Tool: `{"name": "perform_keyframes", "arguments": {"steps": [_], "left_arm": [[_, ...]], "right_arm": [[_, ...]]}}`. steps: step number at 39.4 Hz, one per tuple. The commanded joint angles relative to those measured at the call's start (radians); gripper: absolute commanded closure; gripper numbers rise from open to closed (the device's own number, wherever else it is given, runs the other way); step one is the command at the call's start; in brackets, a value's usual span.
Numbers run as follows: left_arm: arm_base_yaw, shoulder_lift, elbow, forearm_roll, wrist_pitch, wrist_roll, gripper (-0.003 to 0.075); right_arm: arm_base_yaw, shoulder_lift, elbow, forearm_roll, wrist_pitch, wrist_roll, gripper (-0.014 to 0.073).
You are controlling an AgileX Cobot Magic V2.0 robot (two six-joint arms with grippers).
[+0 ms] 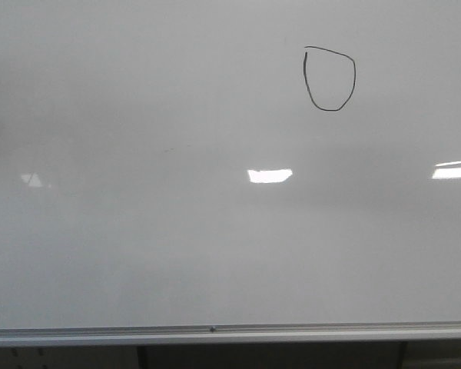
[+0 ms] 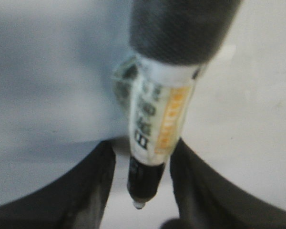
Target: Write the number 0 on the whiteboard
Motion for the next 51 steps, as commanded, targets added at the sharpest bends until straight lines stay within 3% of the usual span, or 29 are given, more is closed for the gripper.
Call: {"name": "perform_keyframes", "arguments": {"steps": [1, 5, 16, 22, 38, 49, 51], "left_arm": [[-0.005, -0.033, -0.03, -0.012, -0.066, -0.008, 0.0288], [-0.003, -0.041, -0.03, -0.001, -0.039, -0.008, 0.024], [-0.003, -0.19, -0.015, 0.064, 0.098, -0.008, 0.0239], [-0.003, -0.346, 0.048, 0.039, 0.096, -0.008, 0.0259], [-0.003, -0.868, 0.395, -0.015, -0.118, -0.008, 0.0524], [-0.003, -1.178, 0.585, -0.015, -0.137, -0.008, 0.073], [-0.003, -1.22, 0.604, -0.015, -0.137, -0.008, 0.074]], "right_arm": [[-0.001, 0.002, -0.027, 0.023, -0.048, -0.007, 0.0662], [-0.001, 0.002, -0.027, 0.023, -0.048, -0.007, 0.0662], [-0.001, 0.002, -0.027, 0.023, -0.047, -0.007, 0.0662], [-0.001, 0.002, -0.027, 0.023, -0.047, -0.007, 0.0662], [-0.001, 0.002, -0.027, 0.023, -0.047, -0.007, 0.0662], [-0.001, 0.002, -0.027, 0.023, -0.047, -0.007, 0.0662], [-0.001, 0.002, -0.027, 0.023, -0.047, -0.007, 0.0662]]}}
